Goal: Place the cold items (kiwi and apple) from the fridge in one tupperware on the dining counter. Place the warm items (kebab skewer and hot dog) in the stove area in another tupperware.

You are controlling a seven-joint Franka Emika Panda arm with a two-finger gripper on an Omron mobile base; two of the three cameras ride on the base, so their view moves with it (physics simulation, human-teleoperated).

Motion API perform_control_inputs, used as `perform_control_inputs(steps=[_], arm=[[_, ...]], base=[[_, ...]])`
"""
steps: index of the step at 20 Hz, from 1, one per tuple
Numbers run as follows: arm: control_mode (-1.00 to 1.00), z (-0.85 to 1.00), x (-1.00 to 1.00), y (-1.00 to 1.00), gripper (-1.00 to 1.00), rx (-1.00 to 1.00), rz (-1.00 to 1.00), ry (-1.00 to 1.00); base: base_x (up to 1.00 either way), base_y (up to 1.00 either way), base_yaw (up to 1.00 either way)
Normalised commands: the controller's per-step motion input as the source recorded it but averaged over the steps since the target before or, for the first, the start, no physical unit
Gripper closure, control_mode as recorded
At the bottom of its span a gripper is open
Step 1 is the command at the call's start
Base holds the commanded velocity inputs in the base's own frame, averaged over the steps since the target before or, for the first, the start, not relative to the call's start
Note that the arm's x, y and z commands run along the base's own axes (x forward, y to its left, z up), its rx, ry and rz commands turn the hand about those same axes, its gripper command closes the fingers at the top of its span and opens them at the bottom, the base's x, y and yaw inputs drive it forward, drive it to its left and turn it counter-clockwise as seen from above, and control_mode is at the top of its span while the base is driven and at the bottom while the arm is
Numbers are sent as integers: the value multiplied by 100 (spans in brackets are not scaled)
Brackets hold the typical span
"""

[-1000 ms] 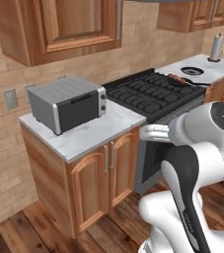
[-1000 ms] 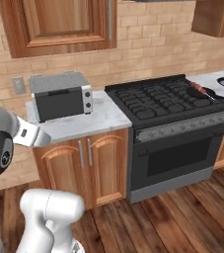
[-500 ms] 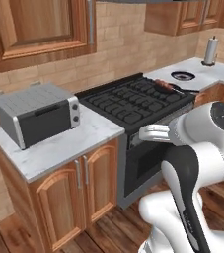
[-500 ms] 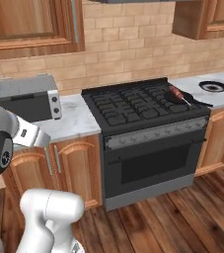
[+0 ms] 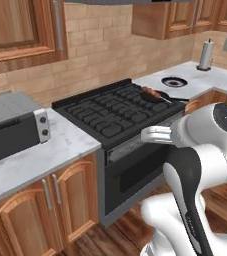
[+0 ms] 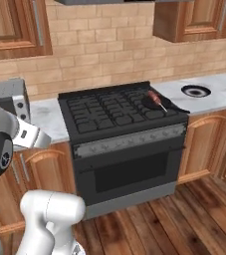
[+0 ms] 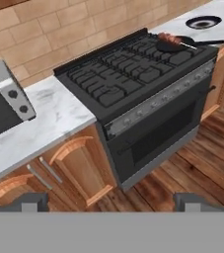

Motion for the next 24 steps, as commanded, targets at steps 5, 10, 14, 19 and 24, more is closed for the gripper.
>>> perform_control_inputs(steps=[5,10,14,19,24], arm=[[100,0,0,0,-100,0,0,0],[100,0,0,0,-100,0,0,0],[100,0,0,0,-100,0,0,0],[100,0,0,0,-100,0,0,0],[100,0,0,0,-100,0,0,0]], base=[[17,-73,2],[15,-73,2],[17,-67,0],[36,-73,33],[54,-37,58]])
